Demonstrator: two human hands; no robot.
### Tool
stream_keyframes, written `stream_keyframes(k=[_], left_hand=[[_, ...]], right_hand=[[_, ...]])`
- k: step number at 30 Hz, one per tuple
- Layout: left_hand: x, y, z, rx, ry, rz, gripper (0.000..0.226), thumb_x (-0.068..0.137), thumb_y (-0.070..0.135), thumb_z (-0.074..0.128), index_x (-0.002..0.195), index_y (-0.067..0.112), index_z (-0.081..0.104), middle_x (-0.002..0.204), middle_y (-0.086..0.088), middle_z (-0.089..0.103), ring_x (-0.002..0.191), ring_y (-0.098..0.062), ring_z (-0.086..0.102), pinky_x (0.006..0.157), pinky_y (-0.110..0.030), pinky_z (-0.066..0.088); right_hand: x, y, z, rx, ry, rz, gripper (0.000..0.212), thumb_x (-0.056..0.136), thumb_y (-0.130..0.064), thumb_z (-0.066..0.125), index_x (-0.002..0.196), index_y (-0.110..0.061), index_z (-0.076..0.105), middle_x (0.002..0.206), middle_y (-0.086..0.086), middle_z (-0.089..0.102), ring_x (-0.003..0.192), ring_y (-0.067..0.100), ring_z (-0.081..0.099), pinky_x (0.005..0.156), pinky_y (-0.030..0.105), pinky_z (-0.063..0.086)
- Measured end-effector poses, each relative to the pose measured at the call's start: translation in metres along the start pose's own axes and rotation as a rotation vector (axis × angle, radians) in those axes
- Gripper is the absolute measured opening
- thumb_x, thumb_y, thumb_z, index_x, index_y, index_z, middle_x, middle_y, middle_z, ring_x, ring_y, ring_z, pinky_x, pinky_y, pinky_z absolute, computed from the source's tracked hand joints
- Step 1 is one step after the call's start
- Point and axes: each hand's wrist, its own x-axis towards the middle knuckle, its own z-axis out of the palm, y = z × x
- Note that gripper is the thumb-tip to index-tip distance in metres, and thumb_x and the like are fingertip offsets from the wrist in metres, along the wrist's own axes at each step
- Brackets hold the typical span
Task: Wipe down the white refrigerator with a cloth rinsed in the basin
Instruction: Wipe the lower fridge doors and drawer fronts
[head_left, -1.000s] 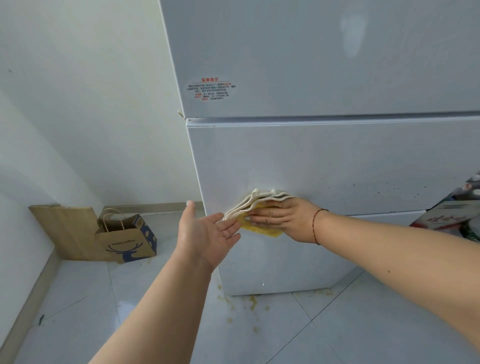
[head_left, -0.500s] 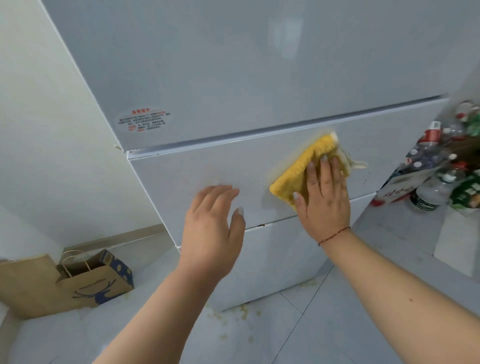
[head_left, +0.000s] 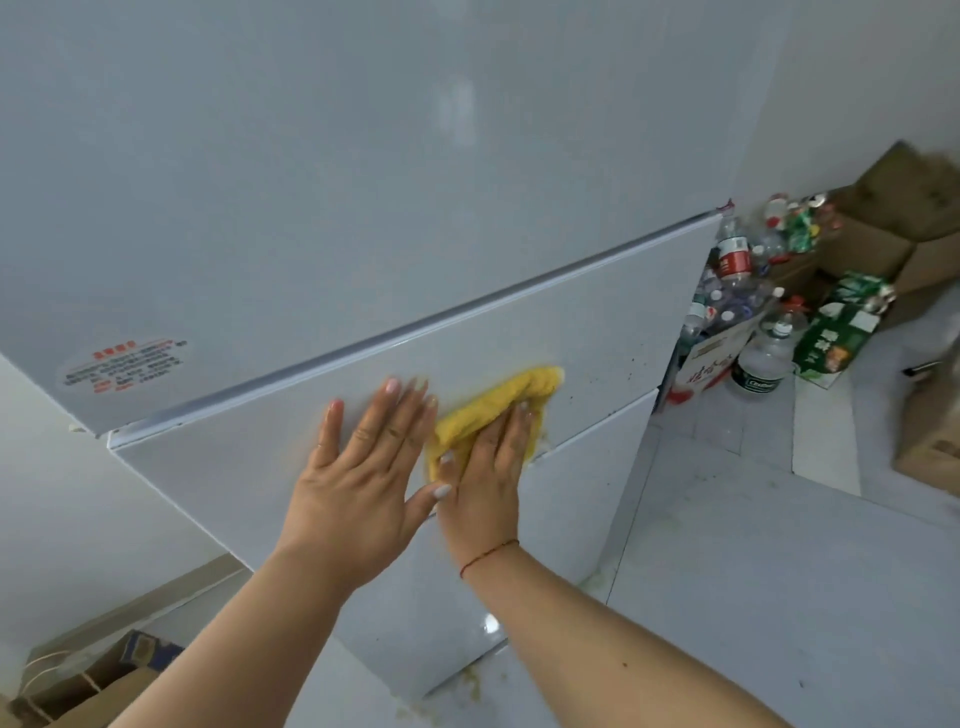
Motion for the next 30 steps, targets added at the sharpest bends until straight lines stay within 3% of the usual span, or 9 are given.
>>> stream_keyframes(k=[3,8,13,17,23,26,28,30], left_hand=[[0.001,-0.003,0.004,-0.005,0.038,0.000,0.071,0.099,0.057,0.016,0.149,0.010,0.036,0.160,-0.005,0.026,0.151,-0.017,0.002,0.121,-0.045,-0.006],[0.002,-0.003,0.011,0.073,0.089,0.015,0.069,0.099,0.055,0.021,0.151,0.011,0.032,0.160,-0.006,0.025,0.152,-0.019,0.004,0.120,-0.047,-0.005],[0.003,-0.002,0.015,0.173,0.155,0.026,0.069,0.096,0.051,0.032,0.152,0.011,0.032,0.162,-0.005,0.021,0.152,-0.020,0.004,0.120,-0.049,-0.004],[0.003,-0.002,0.015,0.222,0.178,0.029,0.069,0.095,0.050,0.034,0.152,0.012,0.030,0.163,-0.005,0.018,0.152,-0.021,0.003,0.120,-0.050,-0.003],[0.005,0.002,0.016,0.299,0.206,0.033,0.067,0.095,0.046,0.040,0.152,0.012,0.031,0.162,-0.006,0.018,0.151,-0.023,0.006,0.119,-0.053,-0.002],[0.011,0.012,0.013,0.270,0.230,0.060,0.066,0.096,0.046,0.040,0.151,0.010,0.034,0.160,-0.005,0.026,0.150,-0.021,0.012,0.119,-0.053,0.000],[0.025,0.020,0.006,0.235,0.257,0.098,0.065,0.096,0.046,0.040,0.150,0.010,0.036,0.157,-0.004,0.031,0.150,-0.020,0.015,0.120,-0.052,0.001],[0.046,0.028,-0.001,0.209,0.262,0.128,0.064,0.098,0.048,0.036,0.150,0.010,0.036,0.157,-0.005,0.030,0.149,-0.020,0.015,0.120,-0.051,0.002]], right_hand=[[-0.011,0.006,0.012,-0.043,0.010,-0.091,0.068,0.100,-0.046,0.021,0.149,0.000,0.011,0.156,0.025,0.005,0.146,0.040,0.003,0.116,0.053,0.021],[0.036,0.007,-0.024,-0.045,0.129,-0.144,0.068,0.097,-0.053,0.017,0.151,-0.019,-0.006,0.158,0.008,-0.007,0.147,0.030,-0.008,0.118,0.051,0.009],[0.098,0.015,-0.067,0.074,0.217,-0.031,0.073,0.093,-0.050,0.021,0.145,-0.012,-0.013,0.156,0.005,-0.014,0.145,0.022,-0.014,0.119,0.052,0.004],[0.150,0.038,-0.103,0.254,0.274,0.209,0.081,0.089,-0.058,0.016,0.151,-0.012,-0.008,0.160,0.004,-0.014,0.148,0.020,-0.008,0.120,0.048,0.006],[0.173,0.073,-0.115,0.442,0.332,0.501,0.064,0.101,-0.045,0.019,0.153,-0.015,-0.003,0.161,0.002,-0.008,0.148,0.020,0.001,0.120,0.046,0.006],[0.142,0.071,-0.090,0.391,0.209,0.596,0.065,0.099,-0.041,0.012,0.152,-0.004,0.004,0.160,0.015,-0.002,0.148,0.029,0.002,0.119,0.044,0.005],[0.100,0.060,-0.058,0.348,0.112,0.542,0.081,0.086,-0.047,0.004,0.149,0.003,0.014,0.158,0.022,0.005,0.146,0.033,0.007,0.119,0.043,0.006],[0.053,0.043,-0.025,0.298,0.080,0.453,0.073,0.089,-0.039,0.012,0.146,0.006,0.025,0.153,0.029,0.017,0.145,0.034,0.015,0.120,0.032,-0.002]])
